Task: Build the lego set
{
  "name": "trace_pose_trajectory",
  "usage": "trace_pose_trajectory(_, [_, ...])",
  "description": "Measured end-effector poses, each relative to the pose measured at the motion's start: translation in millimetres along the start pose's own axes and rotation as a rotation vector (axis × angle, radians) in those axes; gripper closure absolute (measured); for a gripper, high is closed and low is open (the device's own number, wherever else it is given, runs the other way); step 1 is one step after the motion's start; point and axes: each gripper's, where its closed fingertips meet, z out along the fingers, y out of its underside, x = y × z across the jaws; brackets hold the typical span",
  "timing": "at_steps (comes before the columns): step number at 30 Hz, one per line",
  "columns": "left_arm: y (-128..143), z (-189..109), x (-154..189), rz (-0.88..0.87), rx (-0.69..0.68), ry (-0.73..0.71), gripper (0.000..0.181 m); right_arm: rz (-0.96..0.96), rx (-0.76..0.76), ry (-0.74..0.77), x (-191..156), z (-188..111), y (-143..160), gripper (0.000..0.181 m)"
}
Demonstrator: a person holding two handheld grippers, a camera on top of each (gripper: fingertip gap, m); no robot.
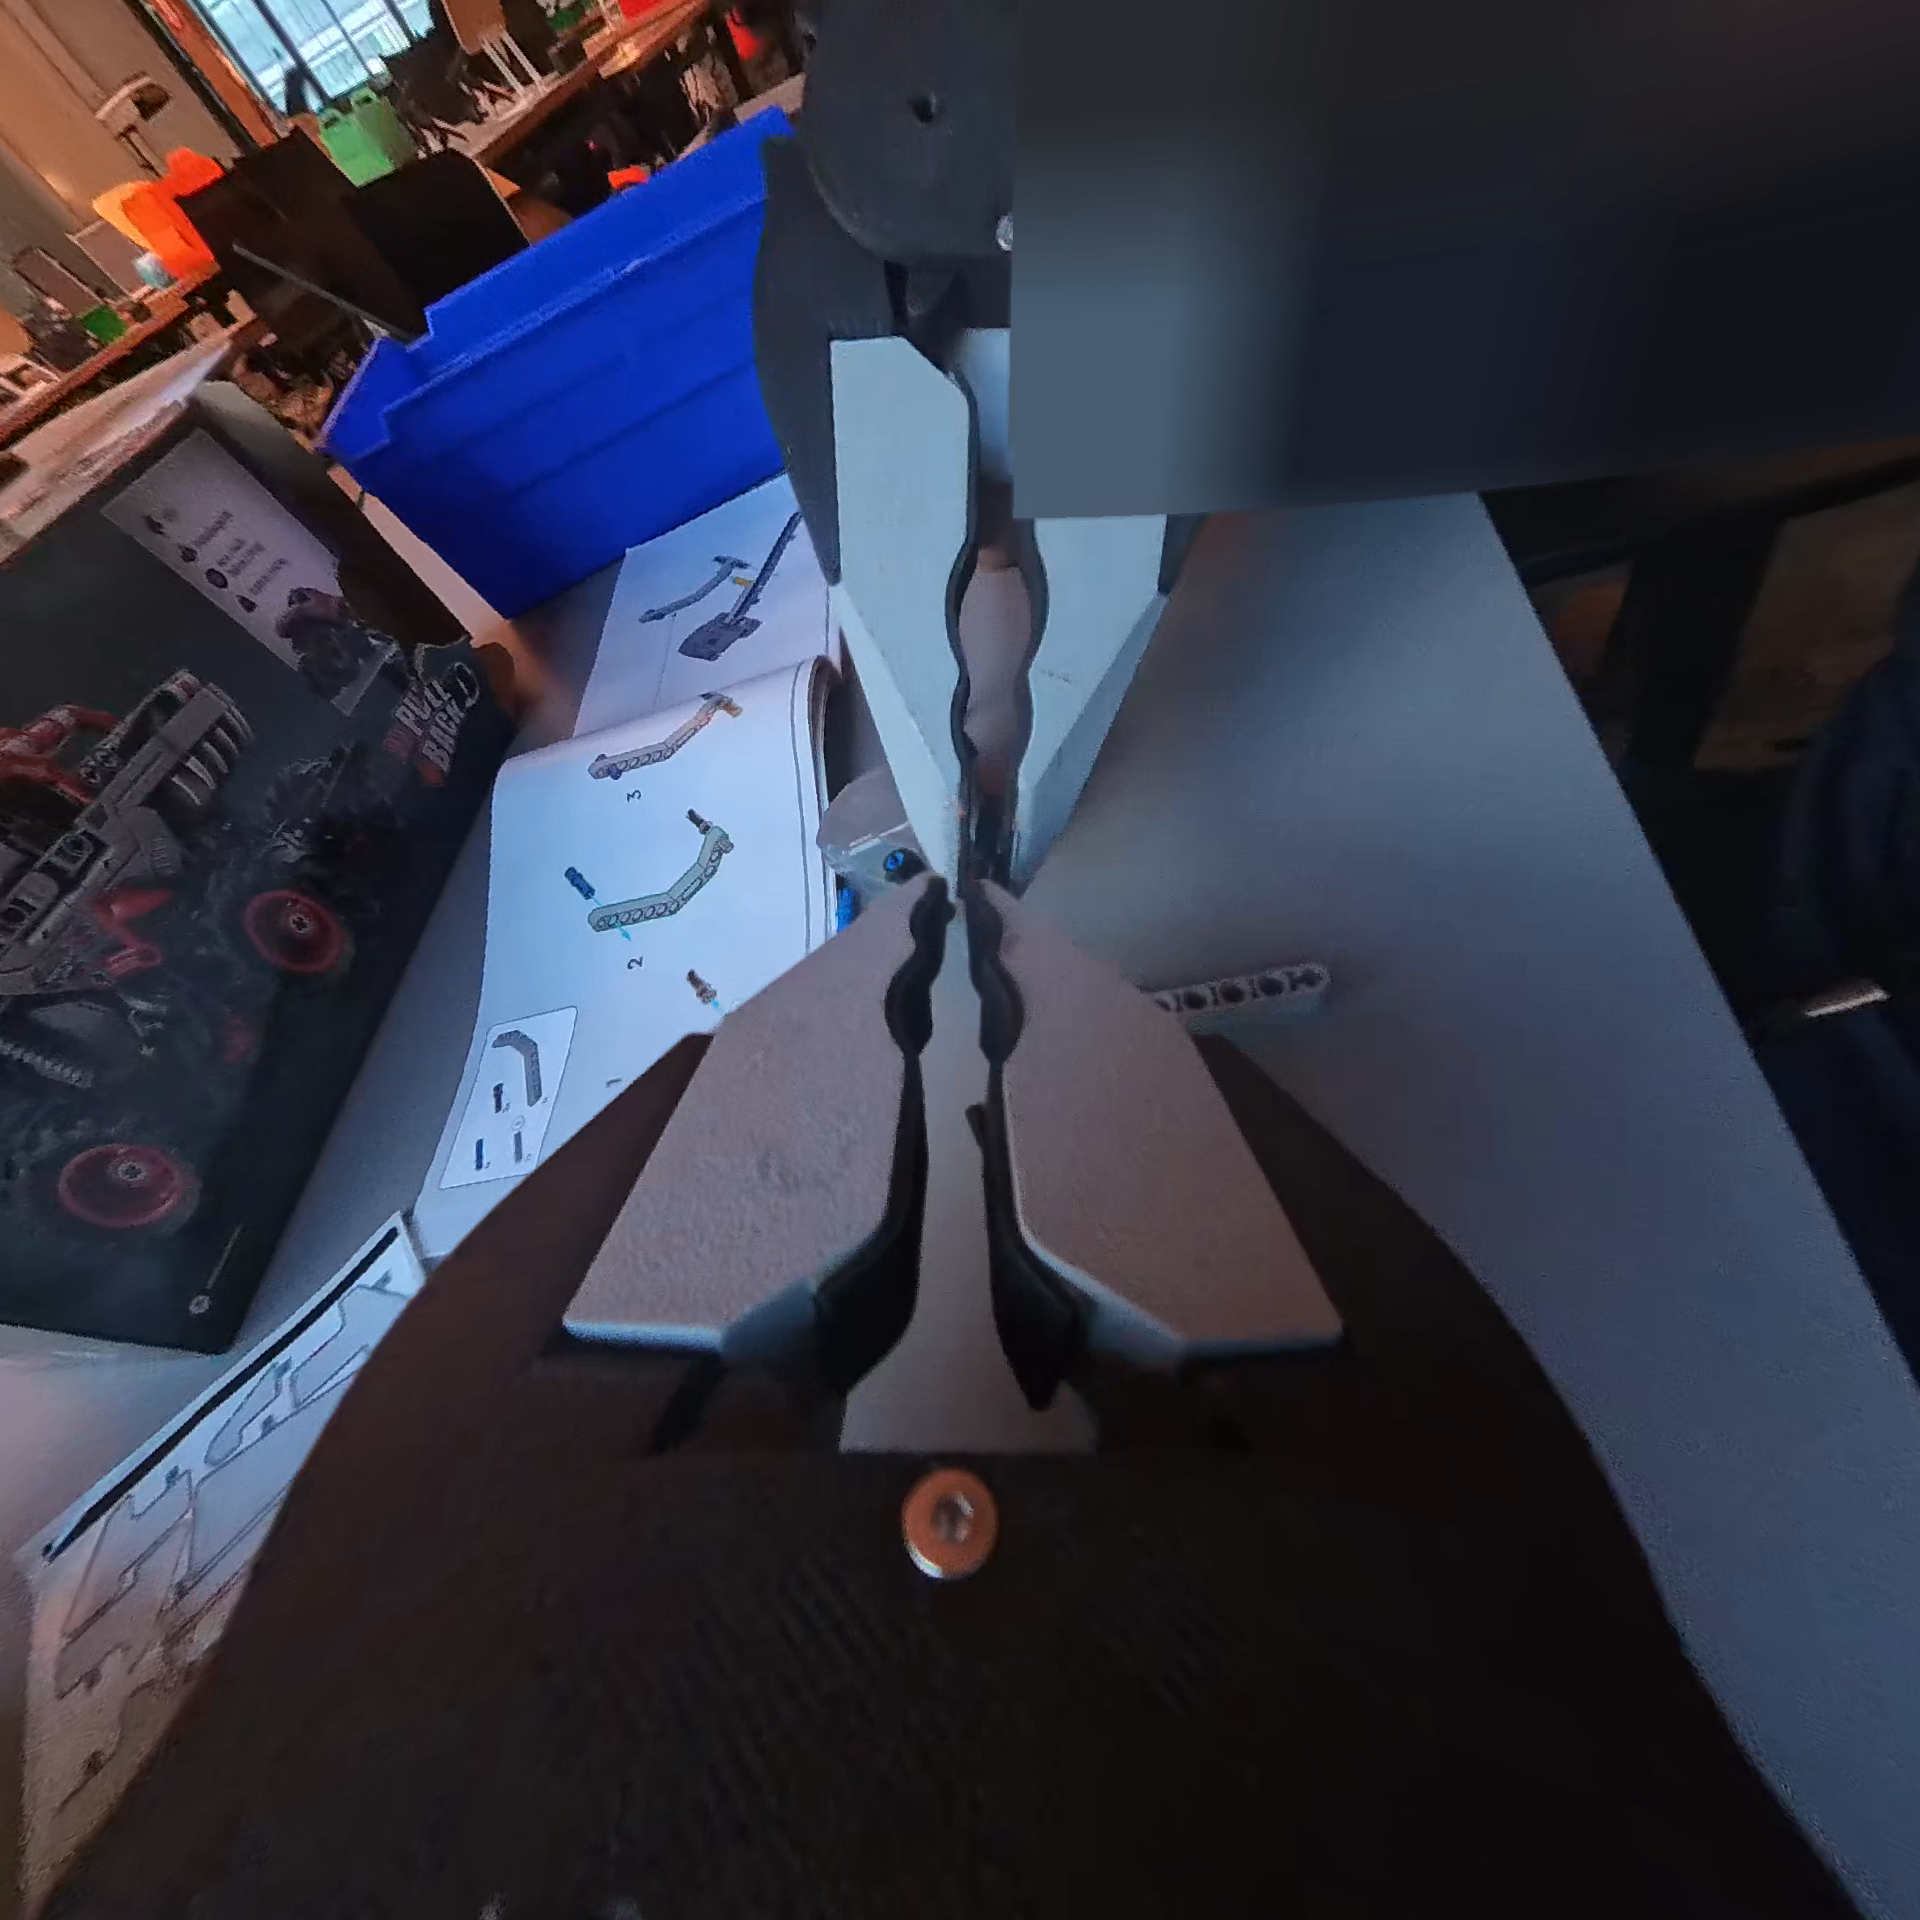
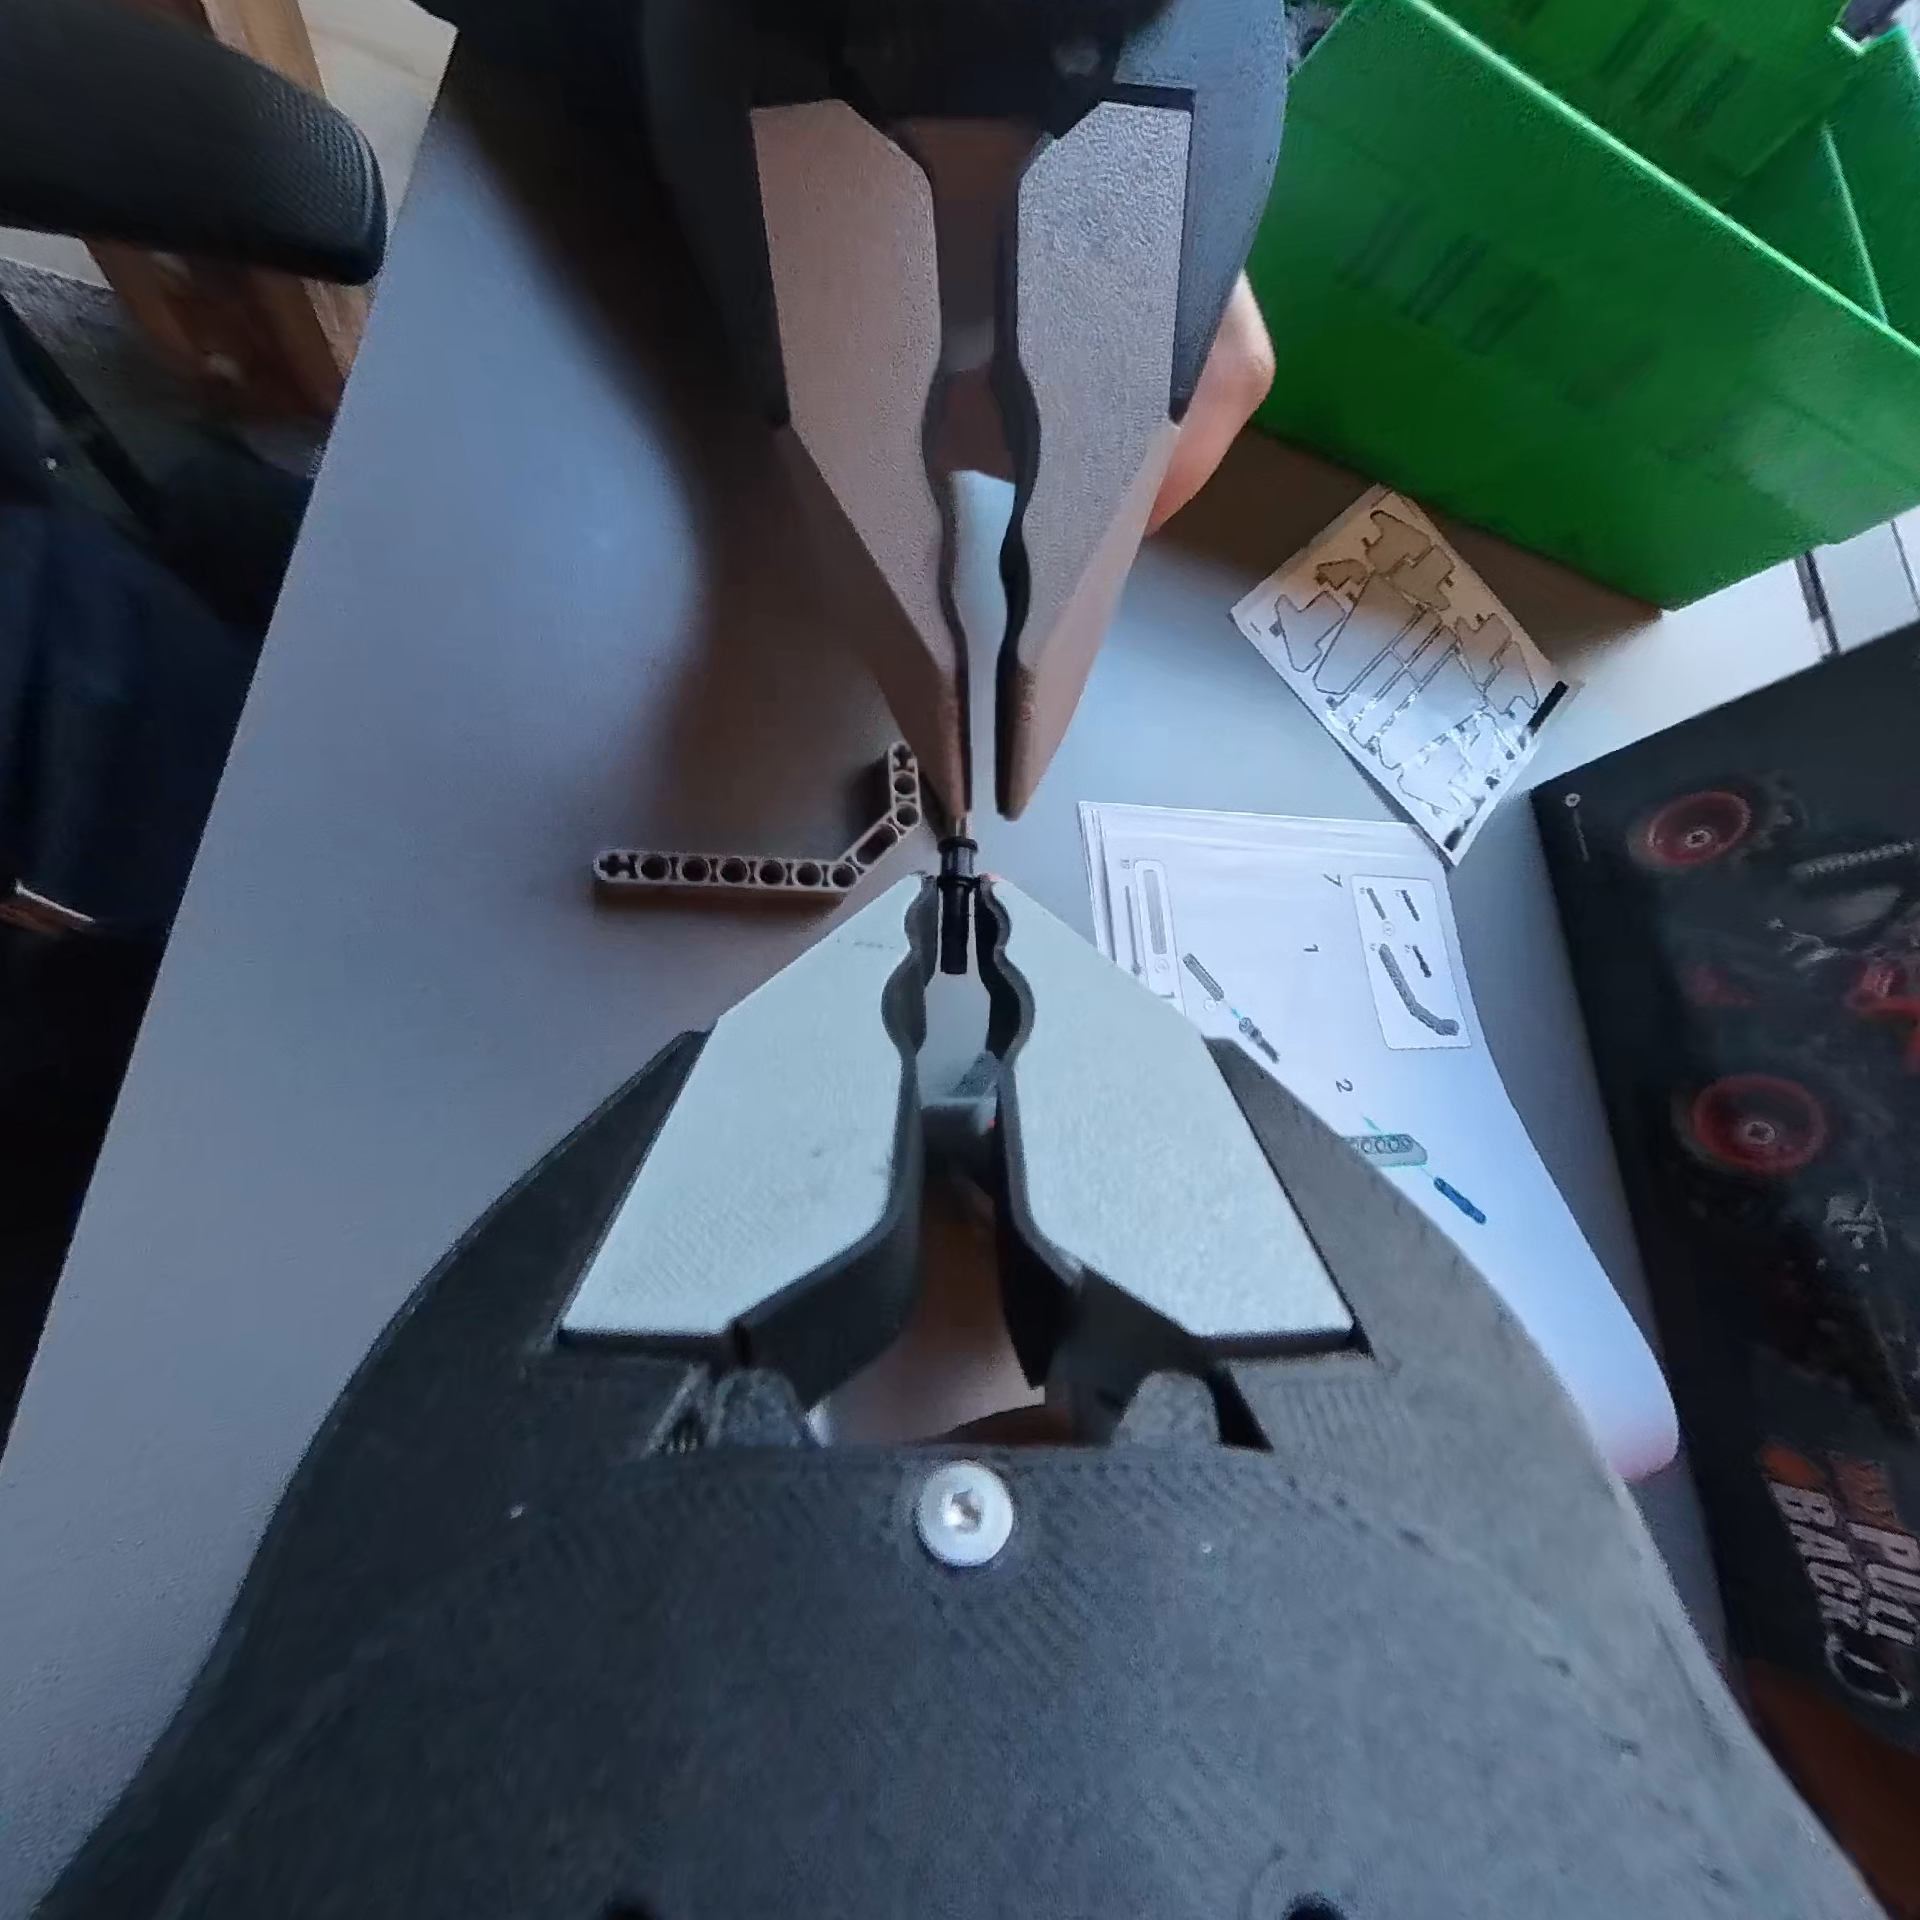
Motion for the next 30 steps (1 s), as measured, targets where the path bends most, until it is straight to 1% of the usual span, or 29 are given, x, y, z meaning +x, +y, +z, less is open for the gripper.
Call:
trace_pose_trajectory(5, [10.1, 3.6, 2.8, 0.087, -0.066, -0.020, 0.181, 0.017, 0.031, 0.008, 3.0, -4.2, -4.5, 0.177])
trace_pose_trajectory(10, [10.9, 3.9, 3.1, 0.081, -0.076, -0.025, 0.181, 0.030, 0.011, 0.001, 2.6, -3.3, -0.7, 0.177])
trace_pose_trajectory(12, [8.9, 3.2, 4.9, 0.063, -0.066, -0.010, 0.174, 0.029, -0.003, -0.002, 1.8, -1.9, 1.4, 0.177])
trace_pose_trajectory(15, [10.0, 4.0, 3.7, 0.069, -0.073, -0.021, 0.172, 0.022, -0.005, -0.001, 0.8, -1.5, 0.9, 0.177])
trace_pose_trajectory(19, [11.5, 6.3, 6.6, 0.104, -0.088, -0.024, 0.169, 0.038, 0.046, -0.017, -0.3, -5.8, -7.4, 0.177])
trace_pose_trajectory(20, [10.5, 6.7, 7.3, 0.111, -0.084, -0.026, 0.170, 0.047, 0.065, -0.026, -0.8, -7.3, -10.2, 0.177])
trace_pose_trajectory(22, [7.7, 7.2, 7.8, 0.115, -0.072, -0.034, 0.178, 0.070, 0.096, -0.052, -2.4, -9.4, -14.3, 0.177])
trace_pose_trajectory(30, [5.8, 6.0, 7.7, 0.082, -0.078, -0.025, 0.179, 0.116, 0.134, -0.085, -2.3, -10.7, -17.8, 0.176])
